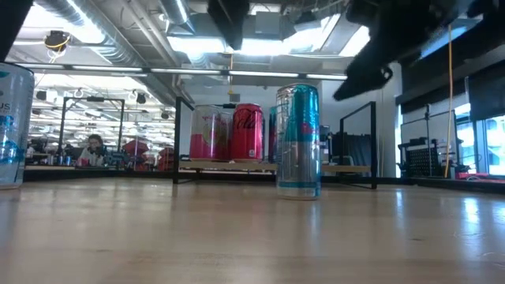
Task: Place canned beverage on shelf
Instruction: Put the blue soda can on the shelf aligned with the other blue soda can
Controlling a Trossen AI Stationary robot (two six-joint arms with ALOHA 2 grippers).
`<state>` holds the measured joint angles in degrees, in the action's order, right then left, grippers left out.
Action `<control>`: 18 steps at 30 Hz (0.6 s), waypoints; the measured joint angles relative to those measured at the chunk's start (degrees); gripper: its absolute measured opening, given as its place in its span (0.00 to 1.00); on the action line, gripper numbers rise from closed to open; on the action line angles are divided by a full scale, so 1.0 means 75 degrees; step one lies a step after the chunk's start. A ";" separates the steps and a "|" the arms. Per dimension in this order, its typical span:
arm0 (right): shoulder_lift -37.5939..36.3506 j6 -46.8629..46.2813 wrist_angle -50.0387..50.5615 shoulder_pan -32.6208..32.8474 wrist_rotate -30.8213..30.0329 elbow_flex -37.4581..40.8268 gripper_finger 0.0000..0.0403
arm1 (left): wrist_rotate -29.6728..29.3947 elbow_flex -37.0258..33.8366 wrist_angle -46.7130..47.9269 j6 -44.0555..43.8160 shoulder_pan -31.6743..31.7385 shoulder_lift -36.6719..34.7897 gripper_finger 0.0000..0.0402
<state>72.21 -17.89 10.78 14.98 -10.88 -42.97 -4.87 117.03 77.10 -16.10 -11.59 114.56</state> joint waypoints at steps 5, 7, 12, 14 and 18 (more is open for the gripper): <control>0.0416 0.0568 -0.1361 -0.0003 -0.0004 0.0630 0.85 | -0.0180 -0.0068 0.0007 -0.0573 -0.0581 -0.0260 0.75; 0.0614 0.0779 -0.1976 -0.0003 -0.0011 0.0814 0.85 | -0.0440 -0.0185 0.0037 -0.0895 -0.0813 -0.0430 0.75; 0.1354 0.1361 -0.3183 -0.0018 -0.0160 0.0930 0.85 | -0.0849 -0.0504 0.0080 -0.1838 -0.1143 -0.0771 0.75; 0.1648 0.1668 -0.3545 -0.0076 -0.0268 0.0931 0.85 | -0.1002 -0.0575 0.0075 -0.2158 -0.1255 -0.0872 0.75; 0.2100 0.1853 -0.4035 -0.0399 -0.0250 0.0928 0.85 | -0.1031 -0.0615 0.0214 -0.2475 -0.1419 -0.0895 0.75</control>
<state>87.96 -3.99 -19.48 11.99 -12.75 -36.01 -12.60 112.42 78.71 -34.66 -22.23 107.85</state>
